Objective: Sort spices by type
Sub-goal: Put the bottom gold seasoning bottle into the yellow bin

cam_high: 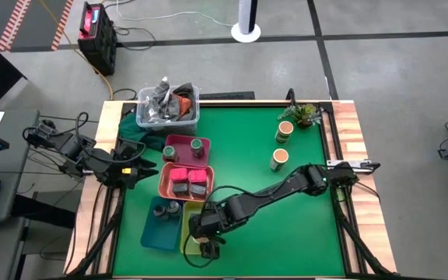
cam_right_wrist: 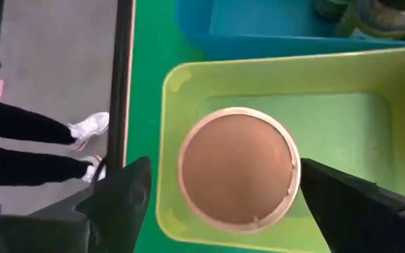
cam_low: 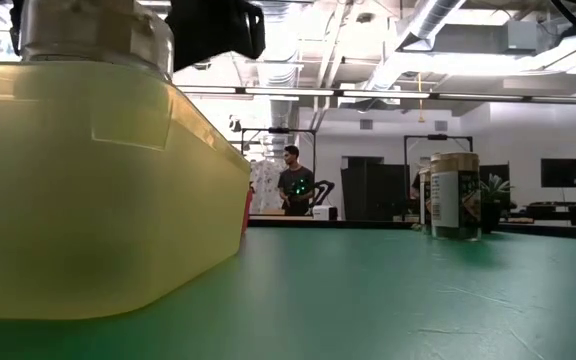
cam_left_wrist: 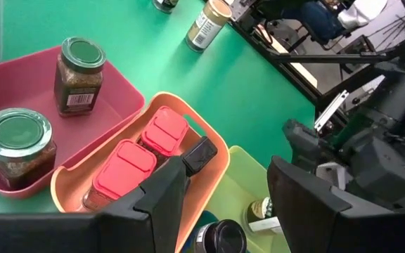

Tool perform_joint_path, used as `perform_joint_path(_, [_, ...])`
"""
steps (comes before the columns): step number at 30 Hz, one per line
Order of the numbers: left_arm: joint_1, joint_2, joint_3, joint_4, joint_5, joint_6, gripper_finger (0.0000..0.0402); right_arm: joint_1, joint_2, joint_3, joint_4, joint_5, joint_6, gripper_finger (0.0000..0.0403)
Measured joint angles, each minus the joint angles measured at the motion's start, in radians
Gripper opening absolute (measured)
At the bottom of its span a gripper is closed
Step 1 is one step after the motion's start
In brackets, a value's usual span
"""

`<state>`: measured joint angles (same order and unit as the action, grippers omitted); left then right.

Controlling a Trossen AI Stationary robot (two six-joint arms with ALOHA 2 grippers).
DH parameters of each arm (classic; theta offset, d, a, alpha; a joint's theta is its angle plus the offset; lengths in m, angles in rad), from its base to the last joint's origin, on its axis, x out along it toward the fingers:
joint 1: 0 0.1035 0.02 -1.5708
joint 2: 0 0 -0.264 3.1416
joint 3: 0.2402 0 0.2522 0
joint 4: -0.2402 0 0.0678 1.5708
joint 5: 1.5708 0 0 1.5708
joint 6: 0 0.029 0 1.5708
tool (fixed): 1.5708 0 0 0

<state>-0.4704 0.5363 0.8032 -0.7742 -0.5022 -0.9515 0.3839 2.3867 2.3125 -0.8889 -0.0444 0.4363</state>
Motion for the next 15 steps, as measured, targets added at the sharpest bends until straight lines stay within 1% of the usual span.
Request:
perform_joint_path(5, [0.000,0.000,0.000,0.000,0.000,0.000,0.0193,0.008,-0.002,0.046,-0.126,-0.003,-0.042,0.0380])
perform_joint_path(9, [0.000,0.000,0.000,0.000,0.007,0.001,0.0193,0.008,-0.028,0.044,-0.305,0.003,-0.036,0.0380])
perform_joint_path(10, [0.000,0.000,0.000,0.000,0.009,0.001,0.0193,0.005,-0.035,0.044,-0.362,0.023,-0.020,0.0380])
perform_joint_path(13, [0.000,0.000,0.000,0.000,0.023,-0.001,0.0193,-0.008,-0.052,0.044,-0.536,0.128,0.025,0.0380])
perform_joint_path(15, [0.000,0.000,0.000,0.001,0.036,-0.008,0.0193,-0.018,-0.058,0.043,-0.615,0.192,0.056,0.0380])
